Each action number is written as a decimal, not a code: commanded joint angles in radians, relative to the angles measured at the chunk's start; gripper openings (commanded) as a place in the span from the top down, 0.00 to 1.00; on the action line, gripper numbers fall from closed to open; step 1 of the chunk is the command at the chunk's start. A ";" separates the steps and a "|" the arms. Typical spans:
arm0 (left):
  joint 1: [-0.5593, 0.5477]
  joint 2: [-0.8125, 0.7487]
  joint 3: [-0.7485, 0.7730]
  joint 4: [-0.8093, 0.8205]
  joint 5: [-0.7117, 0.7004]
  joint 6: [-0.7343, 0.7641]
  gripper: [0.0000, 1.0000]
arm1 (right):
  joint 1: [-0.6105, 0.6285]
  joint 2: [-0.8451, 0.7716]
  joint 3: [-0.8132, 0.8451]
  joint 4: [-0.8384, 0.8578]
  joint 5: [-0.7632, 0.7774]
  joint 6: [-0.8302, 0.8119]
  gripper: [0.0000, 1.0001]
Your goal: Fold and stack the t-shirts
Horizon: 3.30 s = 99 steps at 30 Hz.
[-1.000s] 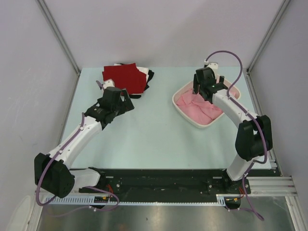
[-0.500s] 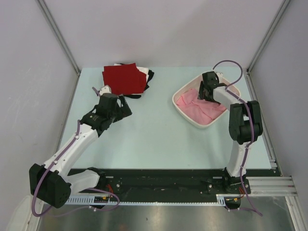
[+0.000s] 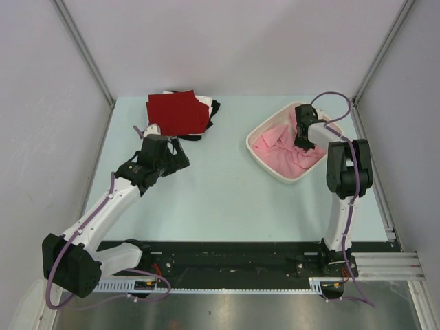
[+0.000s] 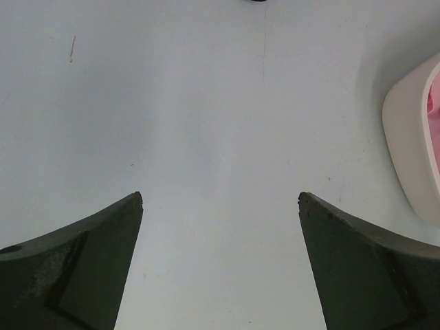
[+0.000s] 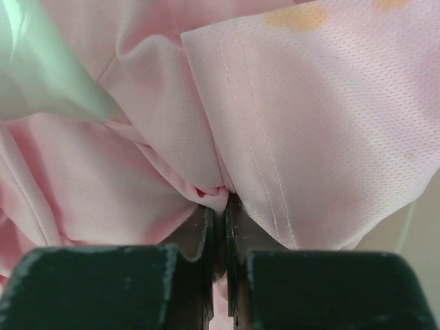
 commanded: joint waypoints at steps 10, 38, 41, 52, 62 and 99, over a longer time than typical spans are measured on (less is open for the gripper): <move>0.008 -0.115 0.014 -0.051 -0.008 -0.001 0.00 | 0.134 -0.480 0.102 -0.129 0.057 -0.002 1.00; -0.059 -0.210 -0.064 0.096 0.222 0.002 0.04 | 1.044 -1.030 -0.502 -0.582 0.497 0.556 0.00; -0.174 -0.129 -0.015 0.141 0.162 0.056 0.03 | 1.016 -1.083 -0.482 -0.539 0.532 0.506 0.00; -0.335 0.457 0.382 0.208 0.191 0.130 0.03 | 0.925 -1.212 -0.458 -0.522 0.531 0.447 0.00; -0.410 0.873 0.726 0.190 0.335 0.081 0.03 | 0.964 -1.250 -0.491 -0.653 0.586 0.550 0.00; -0.187 0.115 0.331 -0.229 -0.102 -0.137 1.00 | 0.976 -1.329 -0.573 -0.536 0.528 0.494 0.00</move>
